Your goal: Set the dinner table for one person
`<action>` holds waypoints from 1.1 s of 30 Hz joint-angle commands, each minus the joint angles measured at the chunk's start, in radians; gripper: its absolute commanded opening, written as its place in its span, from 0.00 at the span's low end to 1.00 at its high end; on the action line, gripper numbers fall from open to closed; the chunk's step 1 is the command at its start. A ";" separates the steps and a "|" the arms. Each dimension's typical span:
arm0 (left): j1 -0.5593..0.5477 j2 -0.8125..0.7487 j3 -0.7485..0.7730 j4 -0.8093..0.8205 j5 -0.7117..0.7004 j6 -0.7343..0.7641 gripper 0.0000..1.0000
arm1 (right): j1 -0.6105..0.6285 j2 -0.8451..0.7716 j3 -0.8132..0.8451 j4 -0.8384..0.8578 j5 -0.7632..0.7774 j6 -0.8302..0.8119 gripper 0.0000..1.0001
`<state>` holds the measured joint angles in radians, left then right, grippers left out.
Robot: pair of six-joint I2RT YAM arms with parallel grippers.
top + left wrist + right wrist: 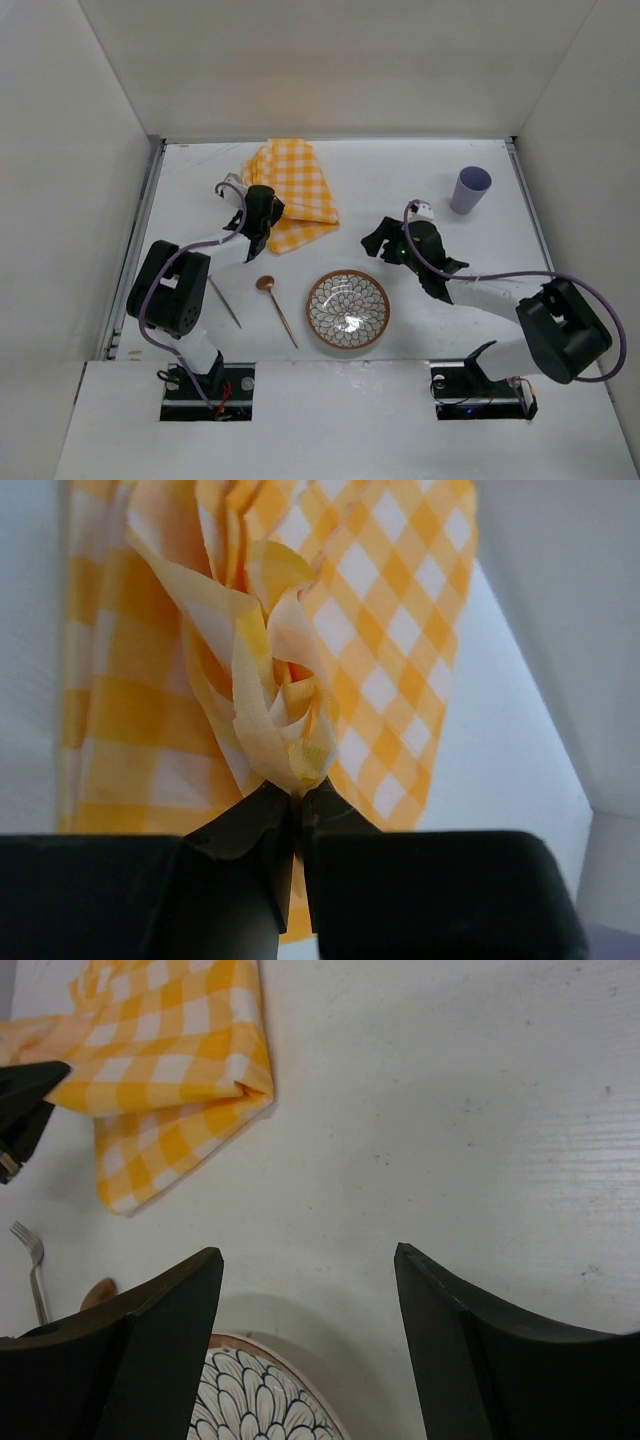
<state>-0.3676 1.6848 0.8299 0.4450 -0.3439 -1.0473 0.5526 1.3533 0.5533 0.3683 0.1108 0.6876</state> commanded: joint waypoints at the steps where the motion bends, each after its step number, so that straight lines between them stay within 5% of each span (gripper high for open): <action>1: -0.032 -0.100 0.072 0.031 -0.015 0.043 0.04 | 0.040 0.050 0.065 0.066 -0.037 0.021 0.77; 9: -0.018 -0.077 0.138 0.012 -0.007 0.067 0.03 | 0.218 0.214 0.296 0.035 0.039 0.065 0.75; 17: 0.032 0.026 0.202 0.021 0.025 0.063 0.03 | 0.364 0.519 0.565 -0.064 0.196 0.306 0.40; 24: 0.065 0.041 0.189 0.063 0.082 0.033 0.04 | 0.401 0.671 0.767 -0.288 0.323 0.414 0.58; 33: 0.080 0.001 0.097 0.118 0.091 -0.014 0.05 | 0.424 0.830 0.956 -0.439 0.339 0.535 0.56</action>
<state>-0.2977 1.7367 0.9596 0.5007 -0.2600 -1.0328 0.9558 2.1559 1.4528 -0.0021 0.4175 1.1572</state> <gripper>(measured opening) 0.049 0.565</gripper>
